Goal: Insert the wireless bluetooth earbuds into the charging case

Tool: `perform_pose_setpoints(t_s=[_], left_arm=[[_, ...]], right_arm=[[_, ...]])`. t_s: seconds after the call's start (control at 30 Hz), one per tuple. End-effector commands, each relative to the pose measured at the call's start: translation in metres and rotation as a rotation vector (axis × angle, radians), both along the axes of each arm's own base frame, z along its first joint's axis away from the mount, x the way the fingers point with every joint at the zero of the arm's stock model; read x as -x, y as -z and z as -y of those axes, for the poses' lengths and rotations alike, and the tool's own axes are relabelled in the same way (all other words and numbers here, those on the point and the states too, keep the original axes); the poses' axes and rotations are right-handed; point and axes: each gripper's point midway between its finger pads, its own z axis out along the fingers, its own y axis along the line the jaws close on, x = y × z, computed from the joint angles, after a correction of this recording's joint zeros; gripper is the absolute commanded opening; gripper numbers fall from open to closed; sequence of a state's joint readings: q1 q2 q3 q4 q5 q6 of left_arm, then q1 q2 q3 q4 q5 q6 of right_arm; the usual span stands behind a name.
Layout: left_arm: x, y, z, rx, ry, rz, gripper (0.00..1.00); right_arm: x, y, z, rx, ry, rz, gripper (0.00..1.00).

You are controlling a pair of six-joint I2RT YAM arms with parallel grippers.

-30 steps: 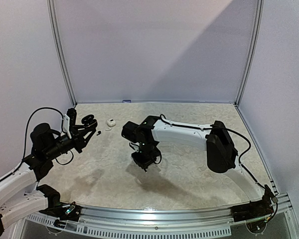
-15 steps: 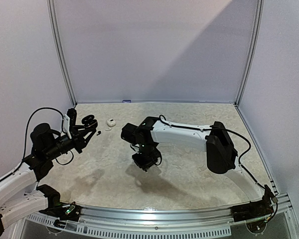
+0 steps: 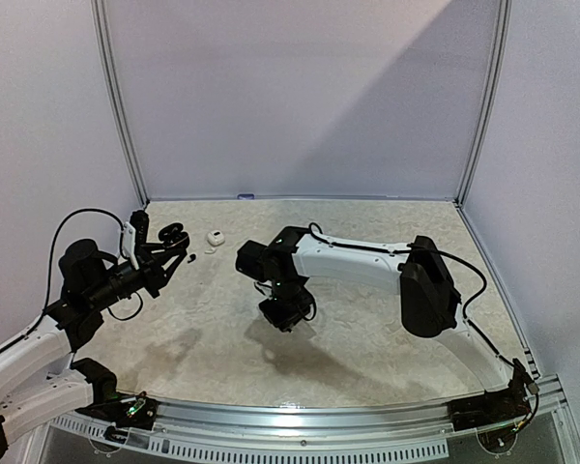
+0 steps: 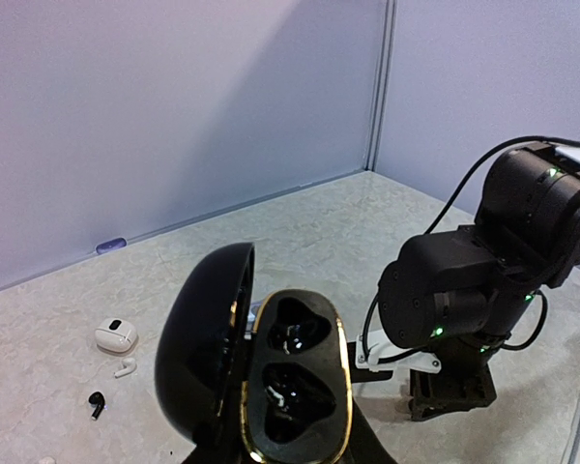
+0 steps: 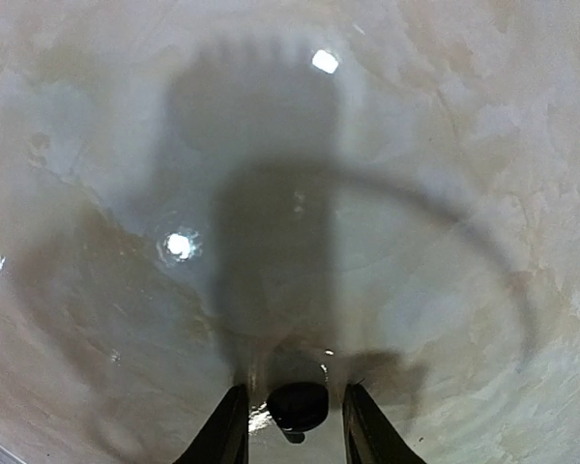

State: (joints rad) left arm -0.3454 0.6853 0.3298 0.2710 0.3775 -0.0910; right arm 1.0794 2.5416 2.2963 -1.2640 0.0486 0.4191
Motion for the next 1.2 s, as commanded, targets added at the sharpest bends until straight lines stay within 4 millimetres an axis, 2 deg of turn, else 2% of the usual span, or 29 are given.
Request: perform_pose_setpoints(t_s=[0.0,0.1,0.4,0.7,0.83,0.9,1.0,1.07,1.1,1.17], left_arm=[[-0.001,0.004,-0.003,0.001,-0.006,0.001,0.00],[-0.001,0.003,-0.002,0.002,-0.005,0.002,0.00],[-0.001,0.003,-0.002,0.002,-0.005,0.003,0.00],[0.000,0.003,-0.002,0.001,-0.001,0.003,0.00],[0.001,0.000,-0.001,-0.001,0.004,0.016,0.00],[0.003,-0.001,0.000,-0.012,0.015,0.028,0.00],[0.004,-0.009,-0.001,-0.017,0.011,0.049,0.00],[0.006,-0.019,0.001,-0.015,0.019,0.080,0.00],[0.006,-0.023,0.001,-0.019,0.018,0.097,0.00],[0.006,-0.031,0.000,-0.025,0.005,0.129,0.00]], right_arm=[[0.001,0.010,-0.016,-0.049,-0.049,-0.013,0.34],[-0.004,0.014,-0.016,-0.053,-0.055,-0.008,0.34],[-0.002,0.023,-0.015,-0.055,-0.056,-0.047,0.28],[-0.001,0.022,-0.016,-0.065,-0.059,-0.056,0.12],[-0.005,0.010,-0.023,-0.110,-0.061,-0.042,0.04],[-0.014,-0.011,-0.029,-0.162,-0.053,-0.010,0.02],[-0.036,-0.067,-0.041,-0.296,-0.040,0.087,0.00],[-0.048,-0.114,-0.054,-0.408,-0.050,0.184,0.00],[-0.052,-0.149,-0.060,-0.486,-0.067,0.245,0.00],[-0.060,-0.198,-0.072,-0.627,-0.079,0.342,0.00]])
